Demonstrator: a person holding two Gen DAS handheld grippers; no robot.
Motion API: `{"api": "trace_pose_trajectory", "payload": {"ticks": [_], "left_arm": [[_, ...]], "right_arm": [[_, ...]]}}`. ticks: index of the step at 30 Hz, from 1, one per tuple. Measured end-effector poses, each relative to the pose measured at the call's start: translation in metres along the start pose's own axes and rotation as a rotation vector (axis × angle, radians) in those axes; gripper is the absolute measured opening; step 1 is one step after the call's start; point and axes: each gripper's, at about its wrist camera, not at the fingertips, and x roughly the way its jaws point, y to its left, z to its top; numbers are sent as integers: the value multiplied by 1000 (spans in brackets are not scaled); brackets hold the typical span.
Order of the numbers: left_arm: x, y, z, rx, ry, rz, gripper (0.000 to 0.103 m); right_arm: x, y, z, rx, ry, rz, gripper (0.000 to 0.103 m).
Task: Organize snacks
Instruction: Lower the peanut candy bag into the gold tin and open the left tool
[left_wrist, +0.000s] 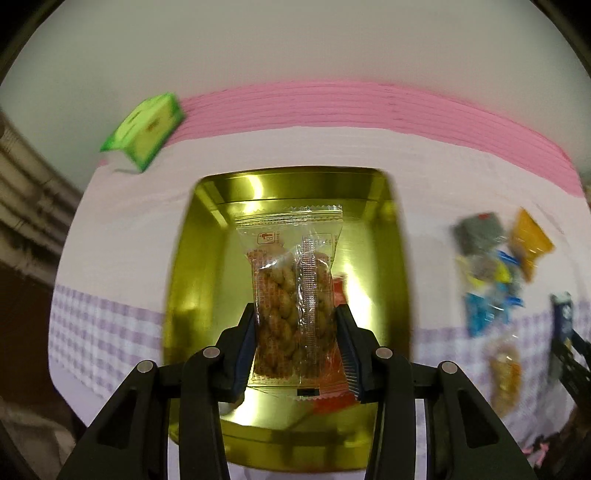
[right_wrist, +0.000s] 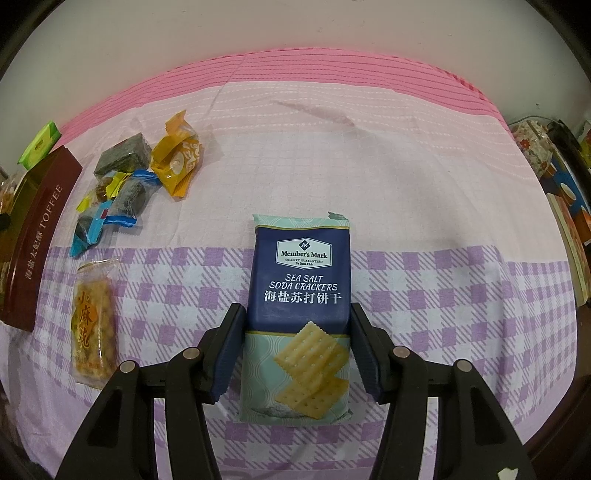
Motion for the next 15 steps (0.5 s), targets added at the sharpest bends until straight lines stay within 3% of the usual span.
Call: {"api": "trace_pose_trajectory", "payload": {"ticks": [6, 15], "left_arm": [[29, 29, 7, -38, 49, 31, 42], [63, 34, 5, 21, 102, 82, 42]], "right_arm": [[0, 0, -1, 9, -6, -5, 54], [0, 0, -1, 13, -3, -8, 54]]}}
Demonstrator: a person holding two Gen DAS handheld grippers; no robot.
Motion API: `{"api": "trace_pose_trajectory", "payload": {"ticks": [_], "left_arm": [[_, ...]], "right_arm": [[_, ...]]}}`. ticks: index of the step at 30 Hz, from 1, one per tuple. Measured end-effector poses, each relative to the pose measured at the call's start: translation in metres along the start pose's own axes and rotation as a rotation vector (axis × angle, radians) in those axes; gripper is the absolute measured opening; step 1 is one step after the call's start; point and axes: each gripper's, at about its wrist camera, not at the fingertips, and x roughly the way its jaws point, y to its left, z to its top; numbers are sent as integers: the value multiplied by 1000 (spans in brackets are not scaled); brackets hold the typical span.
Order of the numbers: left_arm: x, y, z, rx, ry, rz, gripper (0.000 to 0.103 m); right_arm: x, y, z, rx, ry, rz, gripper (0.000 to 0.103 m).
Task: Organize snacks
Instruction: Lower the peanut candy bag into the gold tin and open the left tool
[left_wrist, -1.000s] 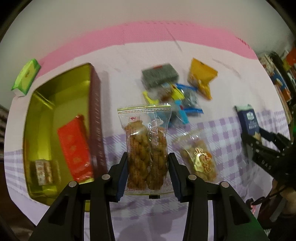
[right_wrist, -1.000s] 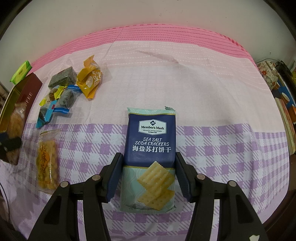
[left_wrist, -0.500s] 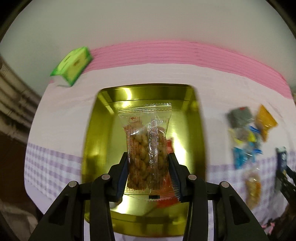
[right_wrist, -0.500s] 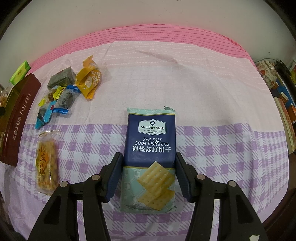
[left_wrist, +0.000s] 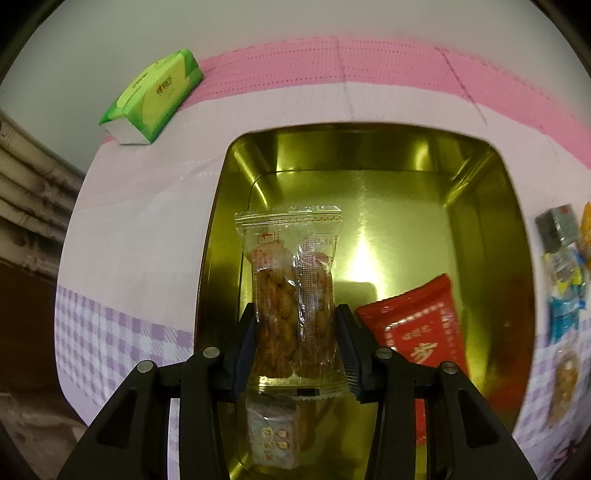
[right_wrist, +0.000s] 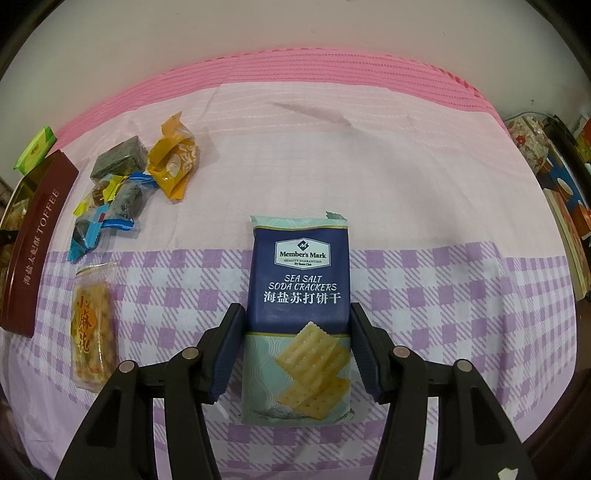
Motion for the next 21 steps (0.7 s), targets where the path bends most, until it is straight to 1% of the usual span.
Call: {"api": "trace_pose_trajectory", "payload": {"ticks": [8, 14, 17, 19, 21], "left_arm": [[7, 14, 0, 10, -5, -3, 43], [7, 16, -2, 35, -15, 9, 43], [2, 14, -6, 40, -17, 2, 43], [-2, 13, -8, 44, -24, -7, 44], [-6, 14, -10, 42, -31, -13, 44]], "right_arm": [[0, 0, 1, 8, 14, -2, 54], [1, 1, 2, 15, 23, -4, 54], [1, 0, 3, 14, 23, -4, 54], [1, 0, 3, 15, 24, -5, 53], [1, 0, 3, 14, 26, -5, 48]]}}
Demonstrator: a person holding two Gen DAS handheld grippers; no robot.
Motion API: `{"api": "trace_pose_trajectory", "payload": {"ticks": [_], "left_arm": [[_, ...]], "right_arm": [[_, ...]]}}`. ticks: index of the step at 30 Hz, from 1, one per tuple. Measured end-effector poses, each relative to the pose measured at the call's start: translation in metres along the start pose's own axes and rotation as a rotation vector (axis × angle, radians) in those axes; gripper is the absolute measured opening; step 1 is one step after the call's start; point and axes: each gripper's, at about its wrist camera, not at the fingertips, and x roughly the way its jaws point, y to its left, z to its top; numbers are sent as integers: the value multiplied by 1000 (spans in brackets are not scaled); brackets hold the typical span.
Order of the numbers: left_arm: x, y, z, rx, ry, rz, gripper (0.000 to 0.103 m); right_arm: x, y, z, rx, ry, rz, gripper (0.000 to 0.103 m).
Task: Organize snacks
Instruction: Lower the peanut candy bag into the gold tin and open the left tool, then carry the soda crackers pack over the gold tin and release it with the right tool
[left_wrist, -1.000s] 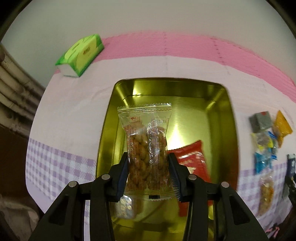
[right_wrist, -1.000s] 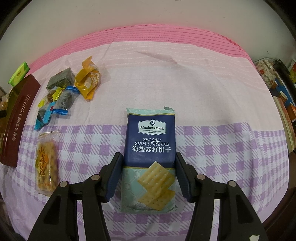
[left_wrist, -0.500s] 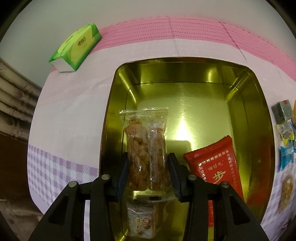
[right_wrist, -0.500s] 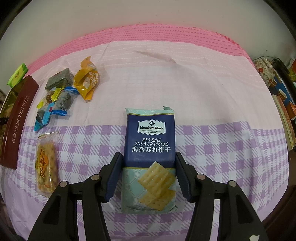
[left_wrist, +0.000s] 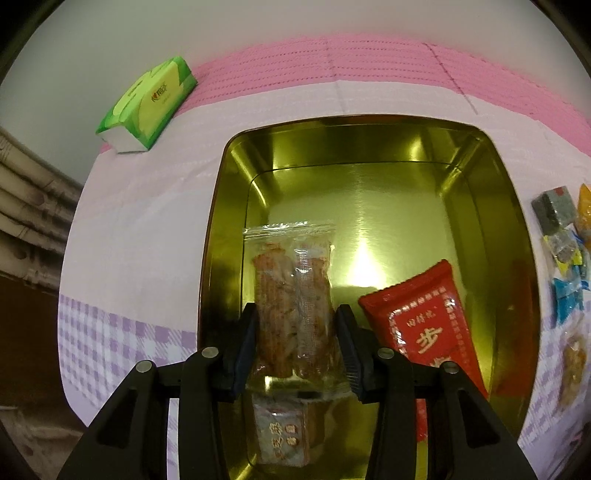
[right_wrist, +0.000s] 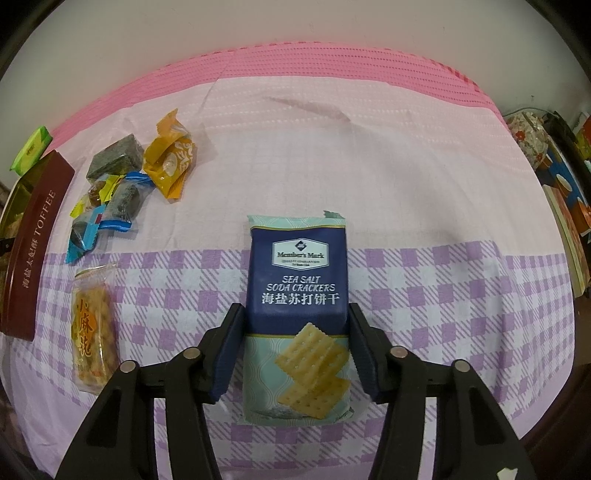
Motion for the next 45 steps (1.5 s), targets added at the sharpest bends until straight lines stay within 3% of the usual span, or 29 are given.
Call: {"api": "trace_pose_trajectory", "payload": {"ticks": [9, 22, 33, 38, 45], "left_arm": [[-28, 6, -10, -16, -69, -6, 49], [-61, 40, -62, -220, -140, 32, 56], [-67, 62, -97, -282, -170, 67, 56], [-71, 76, -108, -324, -181, 67, 57], [-73, 101, -123, -397, -181, 76, 57]], "right_arm": [[0, 1, 1, 8, 4, -4, 46], [-4, 4, -3, 41, 22, -20, 46], [-35, 18, -4, 40, -15, -9, 46], [-64, 43, -2, 0, -66, 38, 46], [-93, 110, -2, -95, -96, 172, 46]]}}
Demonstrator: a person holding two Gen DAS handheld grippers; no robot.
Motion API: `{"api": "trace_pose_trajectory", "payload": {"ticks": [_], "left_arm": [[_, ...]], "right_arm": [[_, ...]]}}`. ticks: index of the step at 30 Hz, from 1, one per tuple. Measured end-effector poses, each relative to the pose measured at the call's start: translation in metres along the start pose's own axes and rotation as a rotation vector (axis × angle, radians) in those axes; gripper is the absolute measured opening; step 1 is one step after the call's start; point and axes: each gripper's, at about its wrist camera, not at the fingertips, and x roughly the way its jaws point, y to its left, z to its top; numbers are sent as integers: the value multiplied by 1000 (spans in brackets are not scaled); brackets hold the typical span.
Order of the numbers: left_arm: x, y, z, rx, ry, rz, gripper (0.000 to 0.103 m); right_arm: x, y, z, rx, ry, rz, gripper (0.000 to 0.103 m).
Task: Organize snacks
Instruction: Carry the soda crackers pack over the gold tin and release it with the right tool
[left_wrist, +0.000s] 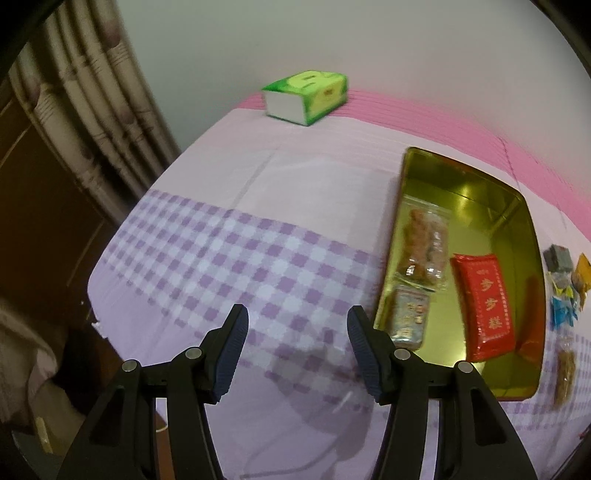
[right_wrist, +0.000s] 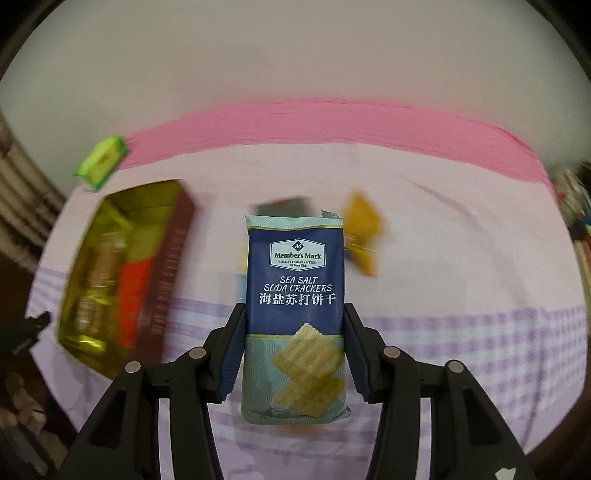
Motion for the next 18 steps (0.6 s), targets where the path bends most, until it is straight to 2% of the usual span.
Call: {"api": "trace_pose_trajectory", "payload": {"ticks": [9, 18], "left_arm": [[2, 27, -11, -46, 8, 55, 58], [7, 30, -12, -61, 18, 61, 59]], "right_arm": [[4, 83, 19, -120, 24, 124, 46], [49, 143, 18, -172, 111, 126, 46]]}}
